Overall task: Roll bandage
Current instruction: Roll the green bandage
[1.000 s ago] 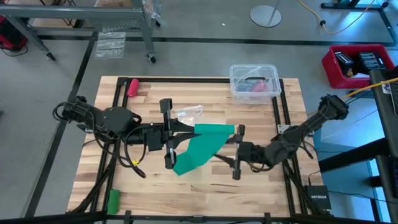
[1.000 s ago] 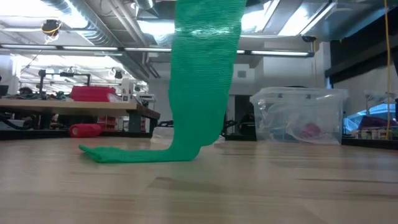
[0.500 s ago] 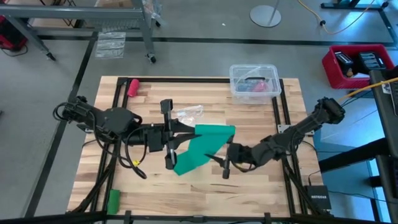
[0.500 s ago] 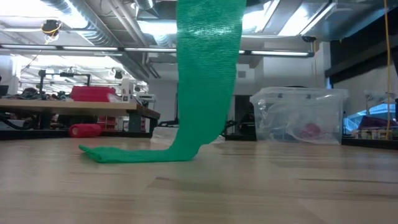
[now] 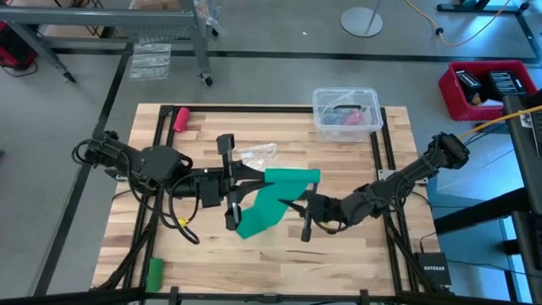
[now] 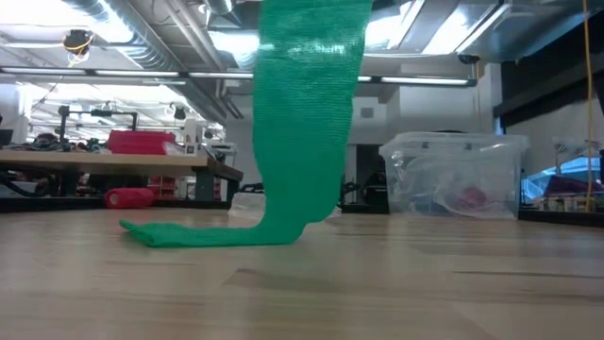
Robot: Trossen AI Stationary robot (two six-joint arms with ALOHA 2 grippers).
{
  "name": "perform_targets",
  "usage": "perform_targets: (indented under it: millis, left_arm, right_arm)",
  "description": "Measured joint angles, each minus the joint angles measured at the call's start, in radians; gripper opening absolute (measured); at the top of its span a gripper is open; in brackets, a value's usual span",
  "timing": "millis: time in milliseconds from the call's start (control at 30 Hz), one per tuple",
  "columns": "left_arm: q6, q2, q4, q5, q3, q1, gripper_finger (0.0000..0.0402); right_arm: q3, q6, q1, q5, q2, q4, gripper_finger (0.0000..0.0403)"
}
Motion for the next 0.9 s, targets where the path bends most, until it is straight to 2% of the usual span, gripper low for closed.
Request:
perform_targets:
  millis: [100,233,400,767,833,900]
  left_arm:
    - [0.008,-0.001,-0.001,-0.012,0.013,0.009,0.0016]
    - [0.049,-0.002,-0.011,-0.089,0.035,0.023,0.0016]
    - [0.082,-0.010,-0.034,-0.101,0.037,0.036,0.0016]
    - [-0.074,-0.082,-0.232,-0.109,0.037,0.036,0.0017]
    - [-0.064,-0.099,-0.203,-0.113,0.037,0.037,0.0017]
    - [-0.032,-0.104,-0.106,-0.130,0.037,0.037,0.0017]
  right_arm:
    - [0.000,0.011,0.043,-0.003,-0.001,-0.025,0.0005]
    - [0.000,0.035,0.101,0.024,-0.002,-0.054,0.0004]
    - [0.000,0.046,0.151,0.032,-0.002,-0.061,0.0003]
    - [0.028,0.033,0.233,0.178,-0.039,-0.114,0.0001]
    - [0.041,0.033,0.241,0.181,-0.047,-0.124,0.0001]
    - [0.042,0.043,0.239,0.153,-0.047,-0.125,0.0001]
